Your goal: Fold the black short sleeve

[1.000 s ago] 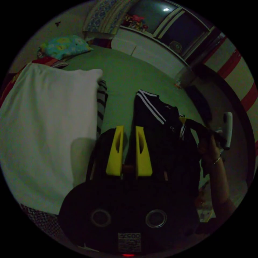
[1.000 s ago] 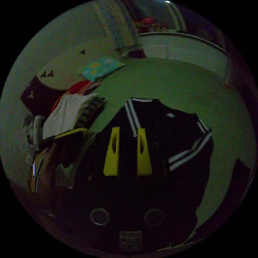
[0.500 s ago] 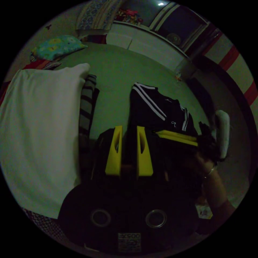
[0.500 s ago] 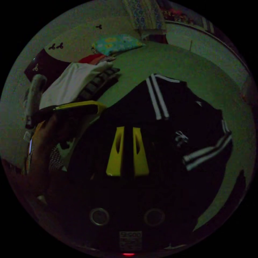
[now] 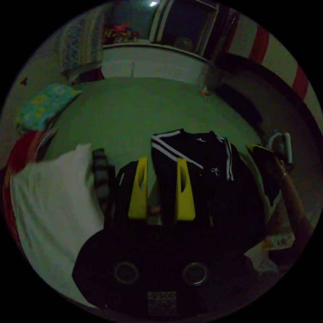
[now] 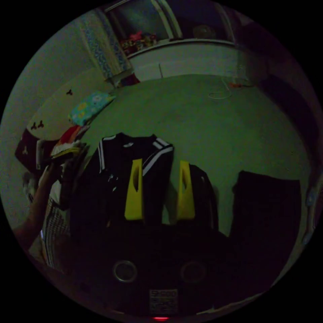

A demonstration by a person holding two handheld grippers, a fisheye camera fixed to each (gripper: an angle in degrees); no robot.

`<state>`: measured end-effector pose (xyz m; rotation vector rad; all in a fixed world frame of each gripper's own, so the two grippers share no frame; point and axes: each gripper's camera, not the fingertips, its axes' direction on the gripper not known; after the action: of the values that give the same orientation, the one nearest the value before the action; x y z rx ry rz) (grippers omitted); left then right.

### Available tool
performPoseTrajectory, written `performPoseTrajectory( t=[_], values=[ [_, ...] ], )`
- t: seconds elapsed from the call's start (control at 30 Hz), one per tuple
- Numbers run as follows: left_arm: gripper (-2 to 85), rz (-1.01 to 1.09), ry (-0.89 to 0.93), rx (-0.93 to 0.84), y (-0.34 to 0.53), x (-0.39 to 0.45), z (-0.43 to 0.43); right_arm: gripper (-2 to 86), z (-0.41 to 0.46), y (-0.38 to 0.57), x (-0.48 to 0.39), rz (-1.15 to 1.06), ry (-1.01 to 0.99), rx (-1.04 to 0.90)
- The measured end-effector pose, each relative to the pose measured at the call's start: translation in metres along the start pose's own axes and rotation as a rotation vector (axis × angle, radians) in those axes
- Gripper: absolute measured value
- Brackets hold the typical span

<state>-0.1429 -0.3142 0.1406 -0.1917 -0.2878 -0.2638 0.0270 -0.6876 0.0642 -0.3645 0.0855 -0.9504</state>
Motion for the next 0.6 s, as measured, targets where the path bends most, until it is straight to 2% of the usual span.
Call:
performPoseTrajectory(
  t=[0.13,0.27,0.33,0.4,0.47,0.53,0.6],
  values=[
    [17.0,-0.009,0.046,-0.065,-0.038,-0.008,0.033,15.0,0.016,-0.010,0.016,0.038,0.004,-0.049],
    [17.6,-0.015,0.088,-0.004,-0.055,0.004,0.052,14.8,0.036,-0.007,0.019,0.021,0.019,-0.136],
    [17.4,0.028,0.066,-0.074,-0.059,0.017,0.067,13.9,0.041,0.001,0.015,-0.010,0.050,-0.145],
    [16.4,0.072,-0.009,-0.155,-0.057,0.034,0.083,10.1,0.036,0.014,0.006,-0.048,0.185,-0.116],
    [13.3,0.101,-0.100,-0.125,-0.053,0.054,0.083,0.9,0.027,0.021,0.003,-0.110,0.153,-0.124],
    [8.6,0.135,-0.066,-0.128,-0.054,0.067,0.078,-0.4,0.012,0.024,0.001,-0.151,0.155,-0.114],
    [5.4,0.150,-0.058,-0.116,-0.057,0.078,0.070,-0.9,-0.015,0.020,0.001,-0.156,0.241,-0.067]
  ],
)
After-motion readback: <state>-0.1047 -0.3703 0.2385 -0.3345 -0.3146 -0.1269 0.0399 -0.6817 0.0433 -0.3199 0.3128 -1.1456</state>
